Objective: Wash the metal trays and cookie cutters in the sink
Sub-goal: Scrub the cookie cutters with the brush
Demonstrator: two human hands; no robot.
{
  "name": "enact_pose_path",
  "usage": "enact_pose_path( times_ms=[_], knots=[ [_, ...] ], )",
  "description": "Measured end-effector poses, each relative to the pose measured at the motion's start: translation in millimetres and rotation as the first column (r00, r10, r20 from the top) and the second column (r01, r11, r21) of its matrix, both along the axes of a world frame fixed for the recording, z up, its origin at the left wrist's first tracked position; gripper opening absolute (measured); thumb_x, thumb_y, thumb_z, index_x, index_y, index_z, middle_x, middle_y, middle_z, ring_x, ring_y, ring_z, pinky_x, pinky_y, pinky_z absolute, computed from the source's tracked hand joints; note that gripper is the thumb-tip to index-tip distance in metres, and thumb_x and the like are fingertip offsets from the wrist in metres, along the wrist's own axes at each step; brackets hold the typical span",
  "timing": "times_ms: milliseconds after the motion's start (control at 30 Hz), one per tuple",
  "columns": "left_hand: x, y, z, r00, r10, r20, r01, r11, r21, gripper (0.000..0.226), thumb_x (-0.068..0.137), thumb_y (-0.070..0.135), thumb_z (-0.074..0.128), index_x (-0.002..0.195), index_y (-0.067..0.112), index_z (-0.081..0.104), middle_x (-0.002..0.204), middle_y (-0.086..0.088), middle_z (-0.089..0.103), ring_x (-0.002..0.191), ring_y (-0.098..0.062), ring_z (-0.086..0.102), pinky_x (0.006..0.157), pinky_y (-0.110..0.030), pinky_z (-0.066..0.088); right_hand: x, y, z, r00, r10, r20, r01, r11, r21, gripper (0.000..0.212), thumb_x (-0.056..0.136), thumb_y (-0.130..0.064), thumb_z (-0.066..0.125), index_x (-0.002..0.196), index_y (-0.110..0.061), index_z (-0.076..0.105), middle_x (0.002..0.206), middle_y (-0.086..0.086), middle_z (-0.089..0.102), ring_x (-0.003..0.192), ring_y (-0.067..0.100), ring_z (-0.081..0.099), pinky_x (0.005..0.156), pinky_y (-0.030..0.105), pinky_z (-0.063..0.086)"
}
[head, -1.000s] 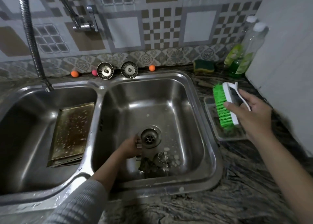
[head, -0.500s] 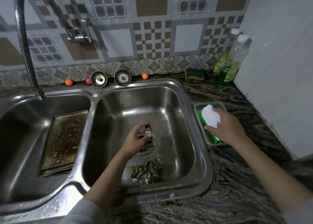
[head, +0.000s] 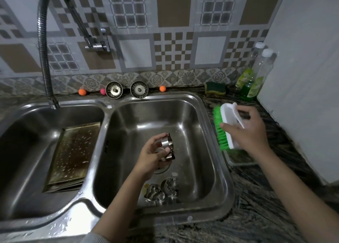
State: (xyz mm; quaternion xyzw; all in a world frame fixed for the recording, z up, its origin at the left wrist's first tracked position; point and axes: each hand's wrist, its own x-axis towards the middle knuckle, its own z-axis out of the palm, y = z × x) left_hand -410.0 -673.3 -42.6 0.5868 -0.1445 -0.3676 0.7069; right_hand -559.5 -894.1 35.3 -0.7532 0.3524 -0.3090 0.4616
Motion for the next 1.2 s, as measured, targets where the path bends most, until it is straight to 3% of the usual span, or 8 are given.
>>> enact_pose_path(
  times_ms=[100, 267, 533, 667, 833, 967, 1067, 1200],
  knots=[
    [-11, -8, 8, 0.999, -0.013, -0.042, 0.009, 0.995, -0.095, 0.047, 0.086, -0.01, 0.053, 0.128, 0.012, 0.051, 0.115, -0.01, 0.061, 0.084, -0.022, 0.067, 0.065, -0.039, 0.059, 20, 47, -4, 0.98, 0.17, 0.102, -0.188, 0.959, 0.212, 0.057, 0.064, -0.023, 0.086, 0.11, -0.032, 0.053, 0.11, 0.001, 0.064, 0.092, 0.021, 0.067, 0.069, 0.037, 0.057],
    [-16, -9, 11, 0.99, 0.006, -0.144, -0.036, 0.977, -0.208, 0.043, 0.09, -0.011, 0.045, 0.127, 0.009, 0.052, 0.11, -0.012, 0.066, 0.082, -0.023, 0.069, 0.065, -0.039, 0.059, 59, 93, -36, 0.974, 0.192, 0.121, -0.215, 0.952, 0.216, 0.052, 0.057, -0.041, 0.086, 0.099, -0.041, 0.055, 0.107, -0.001, 0.067, 0.097, 0.016, 0.066, 0.079, 0.041, 0.058],
    [-12, 20, -15, 0.963, 0.091, -0.254, -0.093, 0.996, 0.006, 0.04, 0.091, -0.007, 0.05, 0.125, 0.013, 0.055, 0.116, -0.019, 0.058, 0.091, -0.035, 0.054, 0.063, -0.037, 0.059, 109, 92, -60, 0.996, 0.071, 0.05, -0.082, 0.959, 0.271, 0.045, 0.068, -0.024, 0.084, 0.1, -0.025, 0.053, 0.107, 0.0, 0.06, 0.095, 0.018, 0.061, 0.068, 0.024, 0.044],
    [5, 23, -20, 0.913, 0.222, -0.341, -0.223, 0.974, 0.038, 0.042, 0.092, -0.011, 0.044, 0.126, 0.011, 0.055, 0.114, -0.016, 0.062, 0.073, -0.024, 0.067, 0.056, -0.036, 0.057, 88, 114, -86, 0.974, 0.224, 0.019, -0.208, 0.863, 0.461, 0.045, 0.065, -0.024, 0.087, 0.099, -0.029, 0.057, 0.107, -0.001, 0.063, 0.091, 0.016, 0.065, 0.067, 0.029, 0.054],
    [-1, 24, -16, 0.963, 0.041, -0.265, -0.01, 0.993, 0.119, 0.035, 0.09, -0.008, 0.051, 0.116, 0.014, 0.062, 0.082, 0.001, 0.071, 0.063, -0.017, 0.066, 0.054, -0.031, 0.056, 97, 108, -92, 0.994, 0.106, -0.025, -0.092, 0.941, 0.325, 0.044, 0.066, -0.025, 0.086, 0.1, -0.025, 0.057, 0.104, -0.006, 0.059, 0.094, 0.016, 0.061, 0.076, 0.032, 0.053],
    [0, 22, -16, 0.974, 0.012, -0.226, 0.025, 0.987, 0.162, 0.04, 0.088, -0.002, 0.06, 0.123, 0.019, 0.06, 0.103, -0.006, 0.065, 0.075, -0.016, 0.066, 0.059, -0.032, 0.056, 107, 92, -88, 0.998, 0.042, -0.049, -0.025, 0.952, 0.305, 0.047, 0.068, -0.026, 0.085, 0.105, -0.022, 0.056, 0.109, -0.001, 0.06, 0.098, 0.019, 0.059, 0.08, 0.031, 0.049],
    [11, 18, -17, 0.968, 0.166, -0.189, -0.119, 0.965, 0.236, 0.048, 0.084, 0.005, 0.068, 0.128, 0.021, 0.056, 0.118, -0.011, 0.063, 0.088, -0.022, 0.065, 0.06, -0.032, 0.057, 101, 89, -90, 0.999, 0.002, -0.032, 0.009, 0.939, 0.345, 0.051, 0.062, -0.035, 0.086, 0.103, -0.027, 0.057, 0.111, -0.001, 0.062, 0.099, 0.02, 0.062, 0.087, 0.042, 0.054],
    [18, 14, -22, 0.922, 0.31, -0.23, -0.248, 0.933, 0.262, 0.047, 0.081, 0.006, 0.071, 0.123, 0.02, 0.056, 0.117, -0.015, 0.062, 0.088, -0.026, 0.065, 0.051, -0.027, 0.054, 77, 103, -90, 0.995, 0.097, 0.027, -0.097, 0.847, 0.523, 0.047, 0.062, -0.034, 0.087, 0.097, -0.034, 0.056, 0.11, 0.001, 0.062, 0.093, 0.022, 0.066, 0.074, 0.043, 0.058]
  ],
)
